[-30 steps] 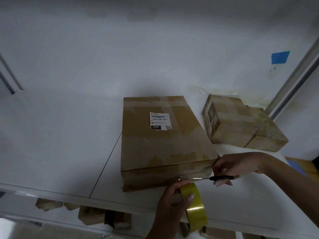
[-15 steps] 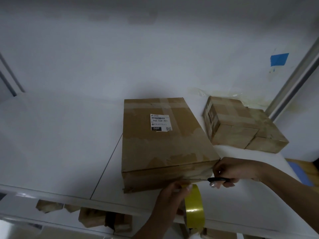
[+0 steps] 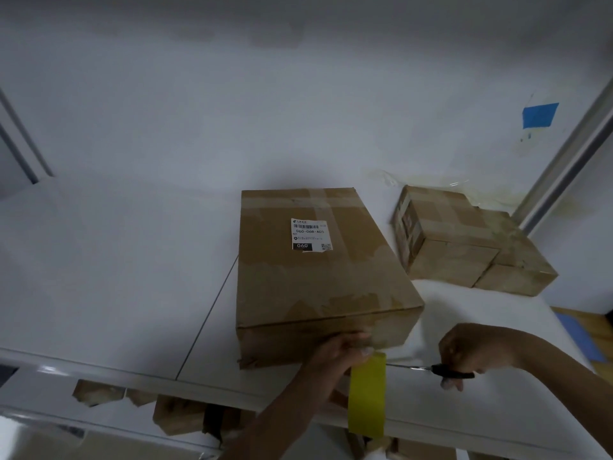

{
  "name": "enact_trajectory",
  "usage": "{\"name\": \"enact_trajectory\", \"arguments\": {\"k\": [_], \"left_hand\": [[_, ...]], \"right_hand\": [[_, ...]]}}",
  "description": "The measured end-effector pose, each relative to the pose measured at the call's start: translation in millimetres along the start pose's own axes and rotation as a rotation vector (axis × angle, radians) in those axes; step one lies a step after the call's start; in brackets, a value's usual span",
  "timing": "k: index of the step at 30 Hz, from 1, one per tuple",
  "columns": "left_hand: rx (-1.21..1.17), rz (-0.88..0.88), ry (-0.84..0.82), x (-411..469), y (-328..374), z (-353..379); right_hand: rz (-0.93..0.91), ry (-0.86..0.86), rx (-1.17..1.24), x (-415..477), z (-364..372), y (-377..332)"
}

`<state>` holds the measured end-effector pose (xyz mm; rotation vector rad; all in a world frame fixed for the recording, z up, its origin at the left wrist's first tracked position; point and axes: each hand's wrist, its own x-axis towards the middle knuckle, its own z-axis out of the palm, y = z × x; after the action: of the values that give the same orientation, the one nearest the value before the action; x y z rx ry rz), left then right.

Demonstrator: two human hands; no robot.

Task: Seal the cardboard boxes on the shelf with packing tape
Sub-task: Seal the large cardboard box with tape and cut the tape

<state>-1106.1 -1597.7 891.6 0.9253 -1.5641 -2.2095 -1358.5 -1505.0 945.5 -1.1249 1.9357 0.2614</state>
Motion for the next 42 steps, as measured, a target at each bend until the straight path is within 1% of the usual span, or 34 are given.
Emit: {"name": "enact_trajectory", "arguments": {"k": [2, 5, 9, 12, 16, 20, 24, 25, 26, 28, 30, 31, 32, 33, 35, 37, 38, 39, 42], "left_hand": [[-0.019, 0.005, 0.019, -5, -6, 0], [-0.018, 0.097, 0.072, -9, -15, -4], [-0.034, 0.167, 0.137, -18, -15, -10], [-0.054, 0.178, 0.171, -27, -14, -10], [-0.087, 0.135, 0.22, -33, -16, -8], [-0.128, 0.093, 0.269, -43, -21, -10], [-0.12, 0.085, 0.344, -62, -24, -26], [-0.128, 0.078, 0.364, -67, -25, -31], [-0.146, 0.072, 0.383, -71, -27, -37], [-0.178, 0.078, 0.416, -80, -31, -50], [-0.198, 0.091, 0.446, -92, -30, -61], [-0.205, 0.092, 0.46, -97, -30, -68], [-0.217, 0.099, 0.478, -102, -30, -74], [-0.233, 0.111, 0.502, -106, -29, -81], [-0.275, 0.146, 0.534, -112, -30, -93], [-0.284, 0.137, 0.501, -116, -29, -104], [-0.294, 0.107, 0.462, -116, -28, -108], [-0.288, 0.072, 0.415, -115, -26, -113], [-0.186, -0.027, 0.272, -100, -21, -119]], "right_hand": [[0.084, 0.096, -0.049, -2, -4, 14], [0.234, 0.269, 0.014, -1, -5, 35], [0.371, 0.354, 0.154, 9, 12, 47], [0.413, 0.413, 0.185, 14, 24, 47], [0.439, 0.536, 0.112, 19, 41, 47], [0.438, 0.635, -0.043, 19, 55, 46], [0.457, 0.722, -0.064, 8, 67, 29], [0.449, 0.776, -0.075, 4, 72, 21], [0.409, 0.866, -0.078, 0, 75, 11], [0.258, 1.092, -0.006, -6, 81, -12], [0.093, 1.305, -0.004, -11, 84, -41], [0.017, 1.389, -0.013, -13, 83, -53], [-0.056, 1.419, 0.015, -16, 81, -66], [-0.107, 1.387, 0.101, -17, 77, -78], [-0.125, 1.22, 0.366, -19, 64, -97], [-0.056, 1.013, 0.717, -11, 50, -104], [-0.027, 0.928, 0.847, -6, 45, -104], [-0.008, 0.879, 0.93, 2, 43, -101], [0.0, 0.883, 1.015, 16, 42, -95]]}}
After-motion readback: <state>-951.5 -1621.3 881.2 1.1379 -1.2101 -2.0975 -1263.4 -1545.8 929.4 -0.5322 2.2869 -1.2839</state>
